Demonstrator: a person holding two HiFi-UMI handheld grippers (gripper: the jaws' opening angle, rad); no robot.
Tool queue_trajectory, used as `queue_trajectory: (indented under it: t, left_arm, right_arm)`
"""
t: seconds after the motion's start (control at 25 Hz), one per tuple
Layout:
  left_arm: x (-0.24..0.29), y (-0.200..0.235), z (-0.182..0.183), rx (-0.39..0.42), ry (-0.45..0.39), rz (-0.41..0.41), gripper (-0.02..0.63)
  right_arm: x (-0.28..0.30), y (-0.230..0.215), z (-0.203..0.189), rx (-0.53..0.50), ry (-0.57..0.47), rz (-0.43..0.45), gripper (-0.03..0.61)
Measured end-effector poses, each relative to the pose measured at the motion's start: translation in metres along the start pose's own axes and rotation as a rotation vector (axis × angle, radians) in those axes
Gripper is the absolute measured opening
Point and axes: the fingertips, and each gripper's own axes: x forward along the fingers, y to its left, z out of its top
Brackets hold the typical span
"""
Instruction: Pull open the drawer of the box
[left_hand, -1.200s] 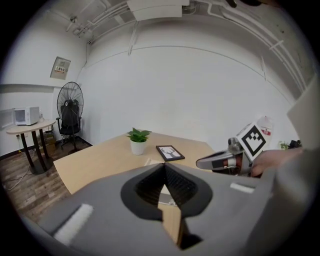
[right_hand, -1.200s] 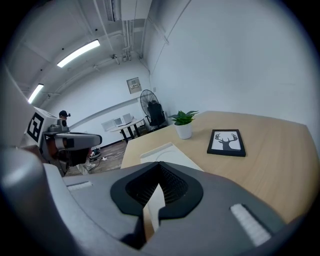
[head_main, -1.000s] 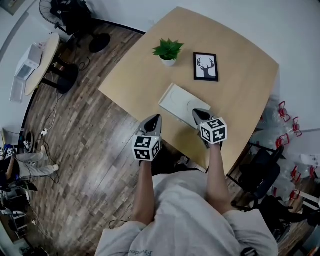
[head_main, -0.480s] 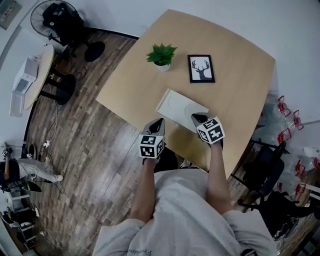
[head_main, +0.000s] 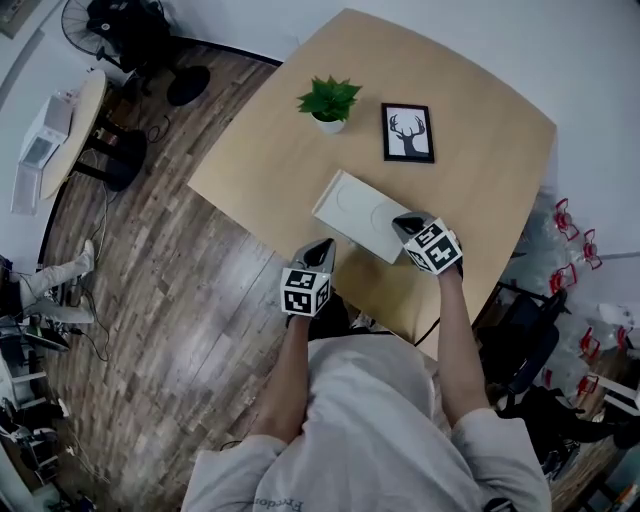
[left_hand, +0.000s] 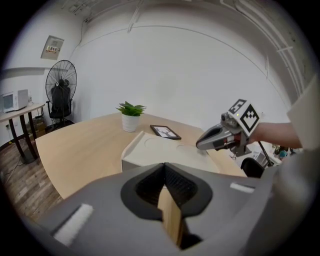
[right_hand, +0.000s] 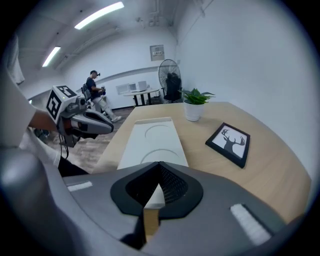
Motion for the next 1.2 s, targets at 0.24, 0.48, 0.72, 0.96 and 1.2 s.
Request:
queue_trajectory:
  t: [0.24, 0.48, 0.72, 0.96, 1.2]
  left_arm:
    - [0.005, -0.006, -0.010, 0.015, 0.021, -0.019, 0.054]
    - [0.014, -0.010, -0.015, 0.024, 0.033, -0.034, 0.054]
    - [0.018, -0.011, -0.021, 0.005, 0.049, -0.046, 0.054]
    - [0.024, -0.013, -0.030, -0.003, 0.060, -0.051, 0.054]
    - [0.035, -0.024, -0.046, 0.011, 0.097, -0.076, 0.058]
  right_arm:
    - [-0.005, -0.020, 0.017, -0.336, 0.161, 0.051, 0.002]
    - [0.017, -0.001, 0.020, -0.396, 0.204, 0.156, 0.002]
    - [0.039, 0.016, 0.005, -0.375, 0.231, 0.241, 0.002]
    - [0.041, 0.018, 0.003, -0.371, 0.209, 0.250, 0.003]
    - [0.045, 0.017, -0.005, -0.356, 0.208, 0.264, 0.002]
